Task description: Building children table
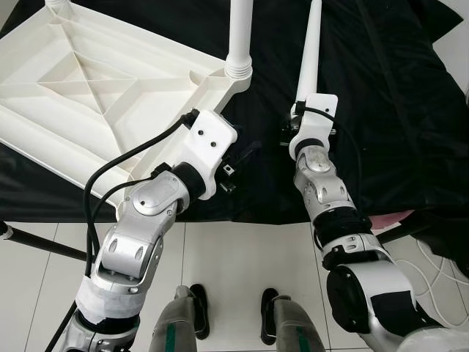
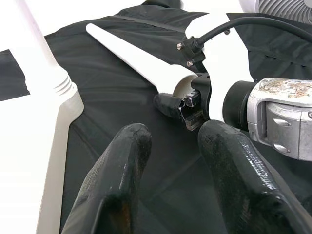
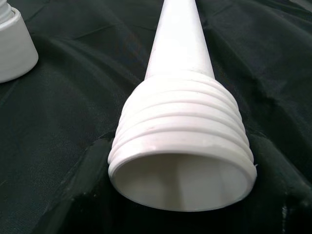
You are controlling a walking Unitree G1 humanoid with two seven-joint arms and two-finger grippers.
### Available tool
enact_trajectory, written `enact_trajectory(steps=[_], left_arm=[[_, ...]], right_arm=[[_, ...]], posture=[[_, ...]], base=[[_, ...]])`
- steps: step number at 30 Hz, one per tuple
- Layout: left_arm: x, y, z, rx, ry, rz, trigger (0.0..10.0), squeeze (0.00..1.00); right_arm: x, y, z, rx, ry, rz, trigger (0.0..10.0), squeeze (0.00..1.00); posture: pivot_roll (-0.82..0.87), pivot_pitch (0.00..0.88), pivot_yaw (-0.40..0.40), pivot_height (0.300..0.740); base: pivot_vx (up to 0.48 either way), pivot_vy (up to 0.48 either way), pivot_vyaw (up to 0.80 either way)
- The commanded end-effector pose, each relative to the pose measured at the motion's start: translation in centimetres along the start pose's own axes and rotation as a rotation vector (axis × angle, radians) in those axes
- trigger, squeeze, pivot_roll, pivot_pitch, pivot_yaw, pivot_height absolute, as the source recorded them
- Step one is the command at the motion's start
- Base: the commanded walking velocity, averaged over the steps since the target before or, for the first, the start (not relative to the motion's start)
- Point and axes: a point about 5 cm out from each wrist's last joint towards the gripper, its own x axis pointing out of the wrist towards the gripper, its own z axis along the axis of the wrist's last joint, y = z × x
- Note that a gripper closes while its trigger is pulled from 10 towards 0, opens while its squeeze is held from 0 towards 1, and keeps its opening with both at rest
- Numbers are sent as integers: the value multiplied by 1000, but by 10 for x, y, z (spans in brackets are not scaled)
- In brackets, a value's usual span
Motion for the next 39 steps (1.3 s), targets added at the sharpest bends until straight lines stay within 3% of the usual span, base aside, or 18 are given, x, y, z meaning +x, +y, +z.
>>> enact_trajectory(steps=[1,9,10,12,13,21,24,28,34,39], left_arm=[[-1,-2,-3,-9,9,33,10000,0],[-2,-4,-4,-11,5,26,10000,0],[-2,-4,-4,-12,4,24,10000,0],[-2,-4,-4,-12,4,24,10000,0],[-1,-4,-4,-11,4,23,10000,0],[-1,-1,-4,-35,6,23,10000,0],[-2,5,-7,-58,24,9,10000,0],[-2,8,-7,-94,25,5,10000,0],[-2,10,-5,-123,17,2,10000,0],[-1,17,-3,-179,6,-15,10000,0]], right_arm=[[-3,0,-11,-9,34,-1,0,0],[-4,-3,-16,-26,37,-21,0,0],[-4,-4,-17,-28,37,-25,2706,0],[-4,-4,-17,-28,37,-25,2706,0],[-4,-5,-16,-31,25,-26,10000,0],[-7,-14,-7,-5,-89,-18,10000,0],[-18,-20,0,33,-205,57,10000,0],[-30,-25,7,21,-309,100,10000,0],[-35,-28,11,14,-358,113,10000,0],[-45,-28,28,-17,-476,147,10000,0]], posture=[[46,201,52,740],[40,182,50,740],[40,182,50,740],[40,182,50,740],[39,186,53,740],[34,199,54,740],[30,205,56,740],[25,205,60,740],[15,198,69,740],[0,186,84,740]], base=[[0,0,0],[0,0,0],[0,0,0],[0,0,0],[0,0,0],[0,0,0],[0,0,0],[0,0,0],[0,0,0],[0,0,0]])
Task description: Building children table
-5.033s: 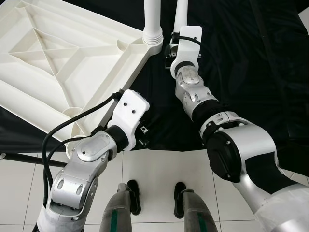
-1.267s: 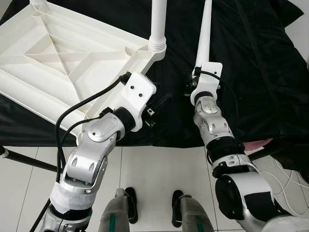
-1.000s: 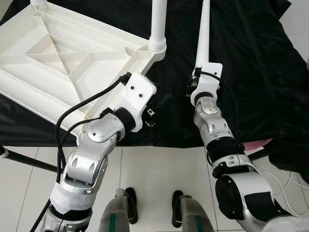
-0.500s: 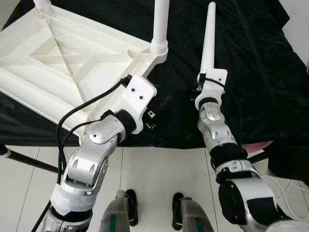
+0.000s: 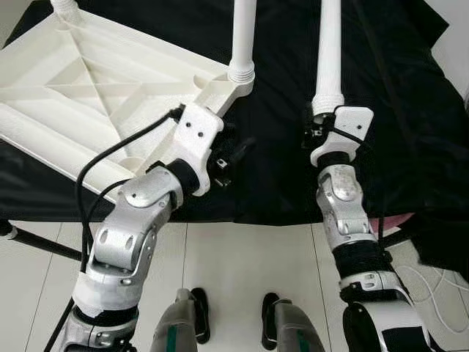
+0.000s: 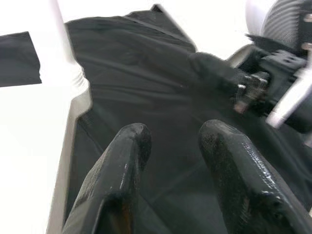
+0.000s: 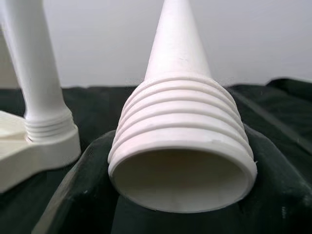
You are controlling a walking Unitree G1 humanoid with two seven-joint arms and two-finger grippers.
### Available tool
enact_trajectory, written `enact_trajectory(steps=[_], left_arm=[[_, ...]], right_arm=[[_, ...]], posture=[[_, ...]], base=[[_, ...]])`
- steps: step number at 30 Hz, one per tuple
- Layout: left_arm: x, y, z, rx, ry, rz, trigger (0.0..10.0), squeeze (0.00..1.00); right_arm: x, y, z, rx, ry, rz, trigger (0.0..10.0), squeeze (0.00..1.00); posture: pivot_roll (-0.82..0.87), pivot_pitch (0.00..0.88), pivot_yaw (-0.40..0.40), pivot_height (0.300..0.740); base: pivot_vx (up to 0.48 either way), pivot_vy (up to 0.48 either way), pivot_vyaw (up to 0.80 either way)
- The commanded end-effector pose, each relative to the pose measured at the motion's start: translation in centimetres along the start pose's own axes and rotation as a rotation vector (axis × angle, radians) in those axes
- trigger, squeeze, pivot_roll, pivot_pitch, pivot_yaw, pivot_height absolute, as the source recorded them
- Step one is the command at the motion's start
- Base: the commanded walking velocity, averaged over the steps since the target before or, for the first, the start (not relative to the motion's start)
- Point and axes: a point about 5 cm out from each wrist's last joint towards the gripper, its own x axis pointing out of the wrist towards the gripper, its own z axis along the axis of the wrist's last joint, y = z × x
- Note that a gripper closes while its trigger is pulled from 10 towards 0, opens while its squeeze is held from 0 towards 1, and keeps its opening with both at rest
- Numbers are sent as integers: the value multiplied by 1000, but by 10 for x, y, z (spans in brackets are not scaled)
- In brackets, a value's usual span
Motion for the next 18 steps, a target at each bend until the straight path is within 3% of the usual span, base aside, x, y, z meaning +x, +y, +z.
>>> enact_trajectory(steps=[1,6,10,18], left_arm=[[0,1,-3,-42,17,-38,10000,0],[1,4,-3,-90,14,-61,10000,0],[4,8,1,-168,12,-124,10000,0],[4,12,6,-216,10,-190,10000,0]], right_arm=[[-2,4,14,-12,-86,39,10000,0],[-3,7,26,-20,-150,78,10000,0],[-4,14,48,-34,-263,140,10000,0],[-3,23,66,-55,-365,195,10000,0]], posture=[[-7,180,86,740],[-18,171,100,740],[-30,155,114,740],[-31,132,123,740]], base=[[0,0,0],[0,0,0],[0,0,0],[0,0,0]])
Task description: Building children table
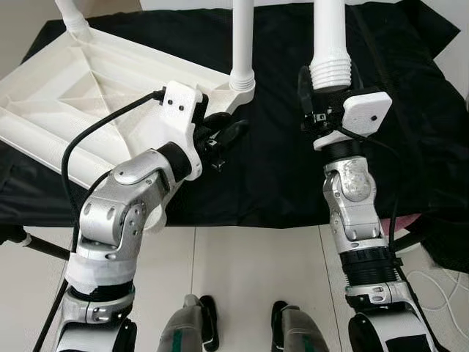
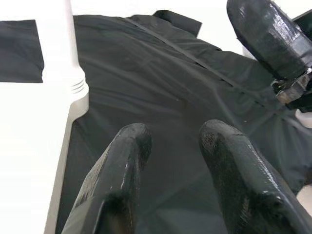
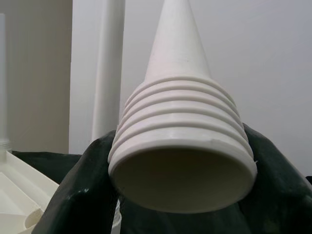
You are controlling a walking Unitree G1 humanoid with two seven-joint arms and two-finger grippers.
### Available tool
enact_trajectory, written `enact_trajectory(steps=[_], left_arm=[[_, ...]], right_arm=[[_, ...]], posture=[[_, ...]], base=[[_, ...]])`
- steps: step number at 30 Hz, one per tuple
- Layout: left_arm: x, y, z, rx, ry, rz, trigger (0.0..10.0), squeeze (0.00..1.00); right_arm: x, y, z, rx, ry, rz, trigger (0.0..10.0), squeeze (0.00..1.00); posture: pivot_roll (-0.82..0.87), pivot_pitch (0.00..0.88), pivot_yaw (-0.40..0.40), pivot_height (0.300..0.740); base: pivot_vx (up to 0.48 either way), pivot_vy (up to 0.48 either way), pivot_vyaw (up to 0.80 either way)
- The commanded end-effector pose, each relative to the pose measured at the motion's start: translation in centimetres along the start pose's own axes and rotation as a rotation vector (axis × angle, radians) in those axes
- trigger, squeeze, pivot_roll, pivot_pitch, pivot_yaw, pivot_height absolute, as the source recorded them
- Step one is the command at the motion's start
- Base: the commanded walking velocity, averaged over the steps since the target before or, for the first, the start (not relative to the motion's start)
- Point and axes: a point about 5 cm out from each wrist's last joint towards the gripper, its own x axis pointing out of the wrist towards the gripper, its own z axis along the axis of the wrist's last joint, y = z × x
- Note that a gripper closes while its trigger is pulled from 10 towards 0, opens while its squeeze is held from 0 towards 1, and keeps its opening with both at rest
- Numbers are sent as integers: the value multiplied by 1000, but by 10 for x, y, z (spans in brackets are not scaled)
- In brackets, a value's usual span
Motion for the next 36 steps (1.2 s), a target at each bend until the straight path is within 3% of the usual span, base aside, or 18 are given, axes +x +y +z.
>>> enact_trajectory(steps=[1,13,23,24,25,26,36], left_arm=[[-2,0,5,-27,8,-153,10000,0],[-2,13,18,-33,18,-190,10000,0],[-4,23,33,-97,-18,-220,10000,0],[-4,23,34,-106,-19,-225,10000,75],[-4,23,34,-106,-19,-225,10000,75],[-5,24,34,-123,-24,-235,10000,1000],[-12,23,39,-128,-20,-291,10000,1000]], right_arm=[[9,8,22,-17,-125,53,10000,0],[19,15,42,-61,-249,160,10000,0],[9,26,39,-84,-251,273,10000,0],[6,26,37,-84,-242,288,10000,0],[6,26,37,-84,-242,288,10000,0],[2,27,34,-87,-228,306,10000,0],[-20,27,18,-123,-154,390,10000,0]], posture=[[-29,133,124,740],[-23,128,124,740],[-18,130,123,740],[-18,130,123,740],[-18,130,123,740],[-16,134,121,740],[-18,137,109,740]], base=[[0,0,0],[0,0,0],[0,0,0],[0,0,0],[0,0,0],[0,0,0],[0,0,0]])
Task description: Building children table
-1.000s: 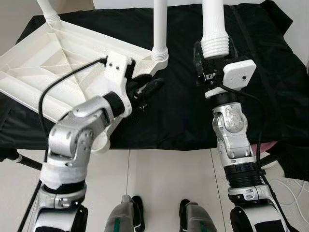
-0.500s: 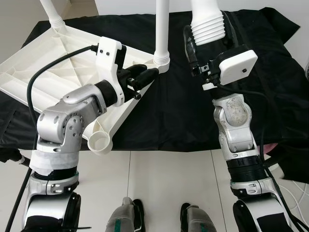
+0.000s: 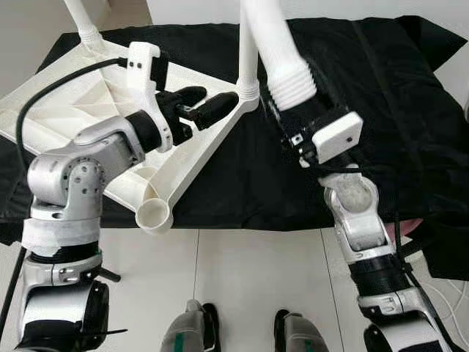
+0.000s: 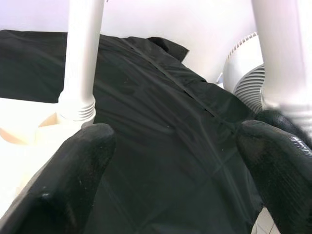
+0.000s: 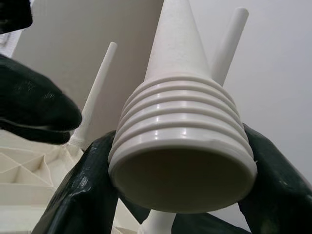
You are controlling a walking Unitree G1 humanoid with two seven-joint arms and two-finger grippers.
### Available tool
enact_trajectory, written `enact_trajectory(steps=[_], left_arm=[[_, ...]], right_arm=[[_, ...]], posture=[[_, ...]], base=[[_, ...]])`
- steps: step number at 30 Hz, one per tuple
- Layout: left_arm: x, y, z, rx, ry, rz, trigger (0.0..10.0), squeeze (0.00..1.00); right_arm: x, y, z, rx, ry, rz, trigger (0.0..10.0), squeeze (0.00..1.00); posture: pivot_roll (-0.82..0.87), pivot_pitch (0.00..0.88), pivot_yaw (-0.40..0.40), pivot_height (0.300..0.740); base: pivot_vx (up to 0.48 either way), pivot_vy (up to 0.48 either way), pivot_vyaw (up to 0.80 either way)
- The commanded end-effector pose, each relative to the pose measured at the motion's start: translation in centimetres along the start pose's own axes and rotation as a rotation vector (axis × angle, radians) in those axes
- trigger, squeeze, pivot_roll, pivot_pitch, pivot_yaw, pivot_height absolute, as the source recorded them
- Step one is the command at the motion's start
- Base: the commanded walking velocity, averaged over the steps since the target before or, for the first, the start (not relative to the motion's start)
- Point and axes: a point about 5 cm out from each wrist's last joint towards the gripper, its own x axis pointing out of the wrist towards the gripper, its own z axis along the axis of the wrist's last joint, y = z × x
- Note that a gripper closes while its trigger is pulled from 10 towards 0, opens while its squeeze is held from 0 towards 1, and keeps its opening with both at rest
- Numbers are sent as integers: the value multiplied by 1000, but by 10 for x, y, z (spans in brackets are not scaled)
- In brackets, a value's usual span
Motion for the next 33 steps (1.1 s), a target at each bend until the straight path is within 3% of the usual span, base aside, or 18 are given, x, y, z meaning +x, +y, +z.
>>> enact_trajectory(steps=[1,2,9,11,18,29,33], left_arm=[[-4,-12,4,24,8,-224,10000,925],[-4,-12,5,20,7,-229,10000,0],[-4,-16,11,-56,-11,-284,10000,0],[-4,-20,16,-128,-28,-332,10000,0],[-2,-23,18,-183,-46,-358,10000,0],[11,-24,21,-285,-69,-325,10000,0],[19,-13,27,-360,-82,-247,10000,0]], right_arm=[[-2,6,3,-9,-22,39,10000,0],[-6,7,1,-5,-9,49,10000,0],[-16,15,-3,-6,19,91,10000,0],[-20,20,-6,-9,27,122,10000,0],[-21,24,-7,-17,27,147,10000,0],[-21,34,-5,-36,8,177,10000,0],[-22,38,-4,-46,2,186,10000,0]], posture=[[-18,137,109,740],[-21,134,105,740],[-23,134,102,740],[-22,133,99,740],[-20,137,100,740],[-14,152,106,740],[-14,157,110,740]], base=[[0,0,0],[0,0,0],[0,0,0],[0,0,0],[0,0,0],[0,0,0],[0,0,0]])
